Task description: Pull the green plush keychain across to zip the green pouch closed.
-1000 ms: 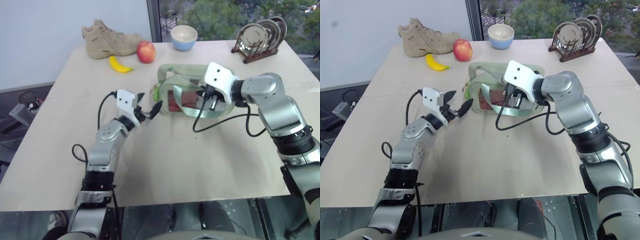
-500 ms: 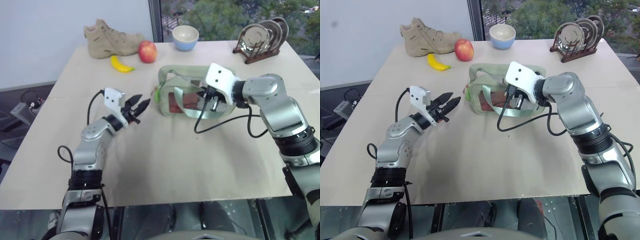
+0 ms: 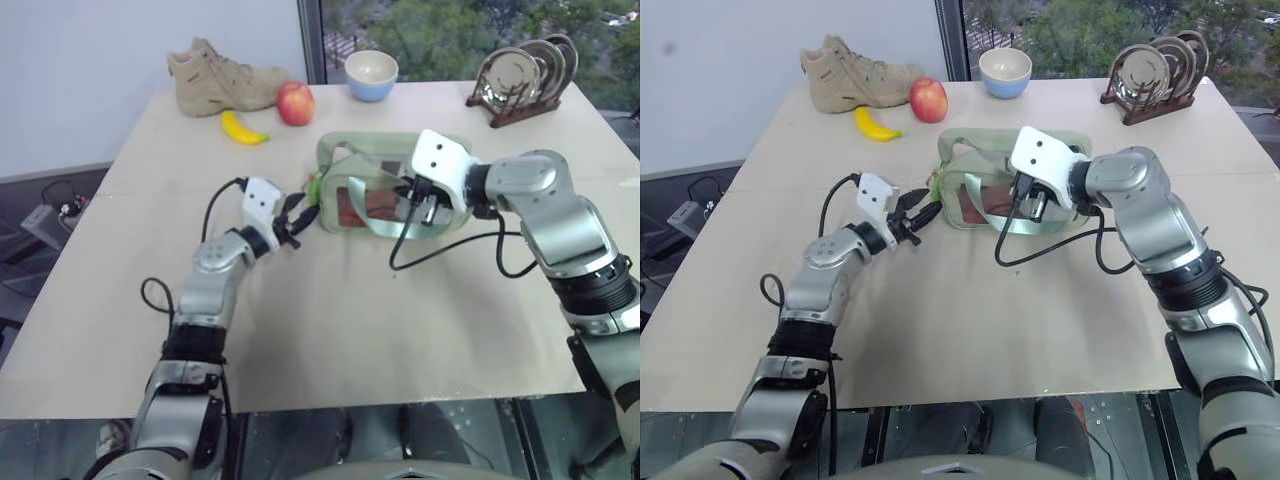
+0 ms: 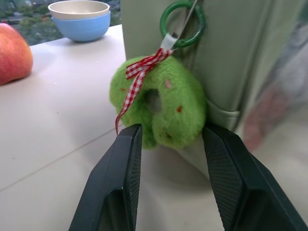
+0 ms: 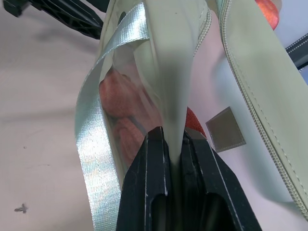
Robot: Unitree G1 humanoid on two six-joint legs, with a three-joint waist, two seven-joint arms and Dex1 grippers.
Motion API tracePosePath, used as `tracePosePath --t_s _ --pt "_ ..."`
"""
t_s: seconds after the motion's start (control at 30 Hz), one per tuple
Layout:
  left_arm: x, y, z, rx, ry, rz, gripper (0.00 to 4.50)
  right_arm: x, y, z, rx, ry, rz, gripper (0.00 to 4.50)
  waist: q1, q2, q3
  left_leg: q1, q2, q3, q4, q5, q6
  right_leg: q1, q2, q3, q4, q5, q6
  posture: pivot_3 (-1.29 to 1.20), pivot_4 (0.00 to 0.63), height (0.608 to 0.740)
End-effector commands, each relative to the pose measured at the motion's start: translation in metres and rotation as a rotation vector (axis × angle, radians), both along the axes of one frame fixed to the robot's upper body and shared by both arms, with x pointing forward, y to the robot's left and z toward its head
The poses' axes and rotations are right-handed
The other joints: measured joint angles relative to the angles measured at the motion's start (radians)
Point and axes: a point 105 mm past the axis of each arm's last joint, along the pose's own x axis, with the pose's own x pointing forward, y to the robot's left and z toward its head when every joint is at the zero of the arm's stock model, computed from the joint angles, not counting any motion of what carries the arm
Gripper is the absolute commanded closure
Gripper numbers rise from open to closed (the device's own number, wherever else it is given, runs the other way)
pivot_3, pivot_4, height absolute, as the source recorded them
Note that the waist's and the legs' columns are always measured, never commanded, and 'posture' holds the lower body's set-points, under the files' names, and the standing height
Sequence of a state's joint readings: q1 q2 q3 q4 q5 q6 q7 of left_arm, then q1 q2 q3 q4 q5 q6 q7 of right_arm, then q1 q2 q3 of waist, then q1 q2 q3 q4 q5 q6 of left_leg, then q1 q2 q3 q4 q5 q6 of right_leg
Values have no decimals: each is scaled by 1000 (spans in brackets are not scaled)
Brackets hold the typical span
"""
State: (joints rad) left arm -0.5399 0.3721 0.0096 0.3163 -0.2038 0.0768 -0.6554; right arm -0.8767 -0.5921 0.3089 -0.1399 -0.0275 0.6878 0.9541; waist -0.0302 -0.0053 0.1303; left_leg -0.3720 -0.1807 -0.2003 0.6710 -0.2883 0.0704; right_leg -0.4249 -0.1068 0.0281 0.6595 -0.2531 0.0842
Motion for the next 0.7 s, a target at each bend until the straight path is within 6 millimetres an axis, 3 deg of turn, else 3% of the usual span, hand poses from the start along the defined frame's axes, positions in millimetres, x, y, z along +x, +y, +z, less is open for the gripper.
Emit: tracePosePath --t_s 0.03,0.1,0.17,0.2,0.43,0.7 --pt "2 -6 11 26 -68 -31 2713 -5 1 8 7 -34 19 4500 0 0 0 0 0 0 0 0 0 0 0 0 0 0 0 0 150 740" --pt "3 -7 12 27 -80 -41 3204 -5 0 8 7 -33 17 4500 0 0 0 0 0 0 0 0 0 0 0 0 0 0 0 0 150 740" --pt "5 -4 17 36 -125 -15 4240 -5 0 8 10 -34 13 4500 0 0 0 0 0 0 0 0 0 0 0 0 0 0 0 0 150 740" --pt "5 -1 25 68 -191 6 4457 -5 0 8 12 -34 11 4500 -1 0 0 0 0 0 0 0 0 0 0 0 0 0 0 0 150 740" --pt "-3 12 70 463 -643 83 4457 0 1 7 30 -29 -2 4500 0 -1 0 0 0 0 0 0 0 0 0 2 0 0 0 0 150 740" --pt "1 -15 106 753 -960 -42 4457 7 9 9 55 -31 14 4500 3 -1 0 0 0 0 0 0 0 0 0 0 1 0 0 0 150 740"
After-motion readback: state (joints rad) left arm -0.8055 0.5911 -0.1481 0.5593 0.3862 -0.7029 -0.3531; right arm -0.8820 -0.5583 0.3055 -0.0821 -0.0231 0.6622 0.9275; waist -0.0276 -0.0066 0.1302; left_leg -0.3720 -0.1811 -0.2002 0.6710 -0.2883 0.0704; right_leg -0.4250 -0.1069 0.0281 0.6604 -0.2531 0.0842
